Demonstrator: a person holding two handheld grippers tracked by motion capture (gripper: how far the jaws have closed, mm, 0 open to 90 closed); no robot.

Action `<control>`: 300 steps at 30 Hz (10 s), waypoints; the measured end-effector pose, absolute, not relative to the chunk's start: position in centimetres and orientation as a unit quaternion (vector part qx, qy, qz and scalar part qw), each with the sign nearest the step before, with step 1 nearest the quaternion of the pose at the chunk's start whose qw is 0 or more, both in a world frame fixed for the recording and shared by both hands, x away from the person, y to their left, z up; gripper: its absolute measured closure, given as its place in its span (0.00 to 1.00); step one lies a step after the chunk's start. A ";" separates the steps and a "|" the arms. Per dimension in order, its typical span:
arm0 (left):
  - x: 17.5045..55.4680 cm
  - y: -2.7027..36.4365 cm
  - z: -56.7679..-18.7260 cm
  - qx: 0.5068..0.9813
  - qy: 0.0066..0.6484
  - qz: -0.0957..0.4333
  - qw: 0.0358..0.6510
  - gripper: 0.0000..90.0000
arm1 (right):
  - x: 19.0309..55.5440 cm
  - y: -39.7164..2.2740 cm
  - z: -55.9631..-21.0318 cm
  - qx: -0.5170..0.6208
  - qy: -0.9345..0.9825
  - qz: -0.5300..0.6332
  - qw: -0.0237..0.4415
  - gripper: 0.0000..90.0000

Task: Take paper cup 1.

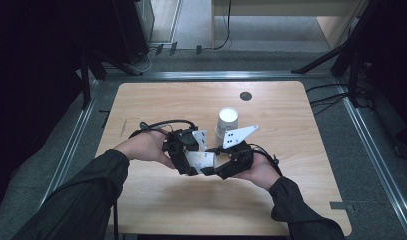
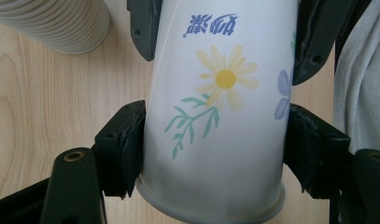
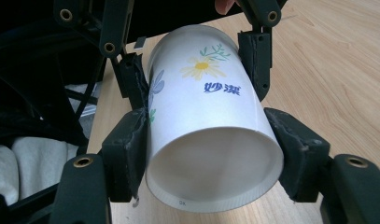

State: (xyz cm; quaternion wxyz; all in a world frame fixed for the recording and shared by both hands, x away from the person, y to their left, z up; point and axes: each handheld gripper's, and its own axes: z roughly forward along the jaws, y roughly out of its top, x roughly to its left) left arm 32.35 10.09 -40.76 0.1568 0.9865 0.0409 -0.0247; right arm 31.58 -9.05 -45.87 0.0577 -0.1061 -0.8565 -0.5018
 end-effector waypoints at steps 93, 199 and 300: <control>30.6 14.6 -46.0 0.842 0.177 -0.072 0.505 0.15 | 32.1 -12.8 -45.1 -0.100 -0.826 -0.547 0.090 0.39; 33.7 9.9 -38.7 0.990 0.082 -0.022 0.114 0.25 | 31.8 -9.8 -46.8 -0.114 -0.860 -0.496 0.041 0.29; 31.4 15.8 -44.7 0.862 0.232 -0.049 0.447 0.15 | 32.6 -12.5 -45.8 -0.130 -0.844 -0.519 0.035 0.38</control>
